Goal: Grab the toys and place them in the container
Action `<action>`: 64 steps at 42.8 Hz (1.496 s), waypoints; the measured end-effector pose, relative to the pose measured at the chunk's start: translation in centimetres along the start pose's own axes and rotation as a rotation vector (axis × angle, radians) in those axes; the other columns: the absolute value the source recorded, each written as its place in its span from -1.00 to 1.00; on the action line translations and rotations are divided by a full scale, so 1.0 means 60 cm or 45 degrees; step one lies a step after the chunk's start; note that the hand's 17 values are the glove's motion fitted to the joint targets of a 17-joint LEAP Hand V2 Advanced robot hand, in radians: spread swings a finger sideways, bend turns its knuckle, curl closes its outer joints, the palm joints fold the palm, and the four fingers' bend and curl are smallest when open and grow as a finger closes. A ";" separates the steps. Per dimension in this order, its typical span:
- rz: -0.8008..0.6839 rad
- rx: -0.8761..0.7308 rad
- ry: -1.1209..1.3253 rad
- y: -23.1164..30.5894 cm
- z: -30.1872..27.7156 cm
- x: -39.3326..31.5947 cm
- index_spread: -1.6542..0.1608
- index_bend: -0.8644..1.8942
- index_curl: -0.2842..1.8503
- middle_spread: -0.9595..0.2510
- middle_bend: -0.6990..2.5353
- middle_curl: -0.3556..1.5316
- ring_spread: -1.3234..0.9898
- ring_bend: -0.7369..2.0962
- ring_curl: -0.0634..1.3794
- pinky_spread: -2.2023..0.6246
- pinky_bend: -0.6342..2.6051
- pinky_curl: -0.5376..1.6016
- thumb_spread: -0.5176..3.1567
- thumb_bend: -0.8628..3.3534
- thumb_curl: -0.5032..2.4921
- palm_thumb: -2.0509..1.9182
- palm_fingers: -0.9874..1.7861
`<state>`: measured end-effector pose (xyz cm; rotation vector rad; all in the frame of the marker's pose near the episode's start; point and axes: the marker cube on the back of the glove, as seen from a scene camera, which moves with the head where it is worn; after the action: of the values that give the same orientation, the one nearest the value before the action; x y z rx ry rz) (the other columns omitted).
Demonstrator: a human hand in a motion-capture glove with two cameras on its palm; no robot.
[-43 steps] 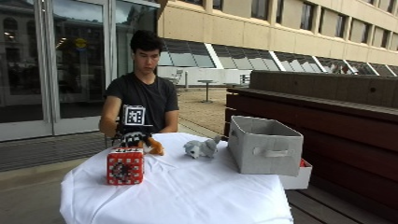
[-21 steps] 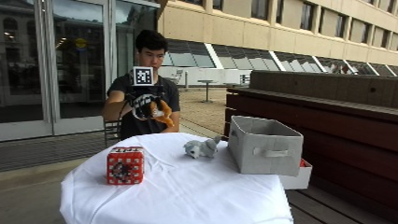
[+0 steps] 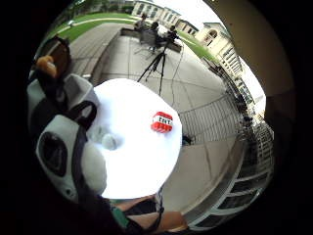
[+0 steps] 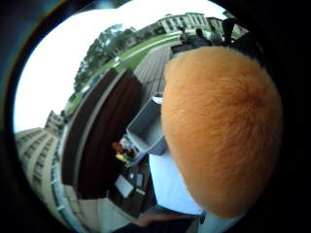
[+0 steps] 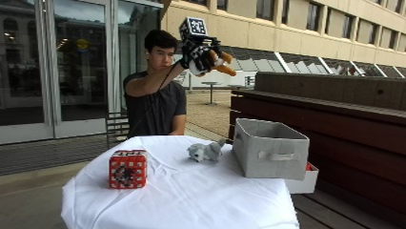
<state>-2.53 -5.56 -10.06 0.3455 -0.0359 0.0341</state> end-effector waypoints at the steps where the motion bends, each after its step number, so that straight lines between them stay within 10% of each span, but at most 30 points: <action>1: -0.005 0.005 -0.011 -0.009 0.003 -0.015 0.39 -0.27 -0.62 -0.09 -0.23 -0.16 -0.22 0.30 -0.28 0.24 -0.07 -0.17 -0.33 -0.49 -0.24 0.39 0.47; 27: -0.126 -0.064 -0.172 -0.113 0.191 -0.258 0.40 -0.30 -0.67 -0.10 -0.31 -0.13 -0.22 0.26 -0.32 0.24 -0.05 -0.15 -0.22 -0.54 -0.20 0.36 0.44; 42: -0.201 -0.199 -0.125 -0.112 0.211 -0.254 0.47 -0.38 -0.75 0.35 -0.43 -0.16 -0.08 0.16 -0.38 0.37 0.23 -0.04 -0.12 -0.63 -0.34 0.13 -0.22; 64: -0.126 -0.250 0.065 -0.061 0.167 -0.043 0.49 -0.30 -0.65 0.51 -0.44 -0.17 0.08 0.01 -0.54 0.54 0.26 -0.10 -0.16 -0.61 -0.42 0.04 -0.37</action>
<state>-5.26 -12.49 -1.99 0.1493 0.0287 -0.0583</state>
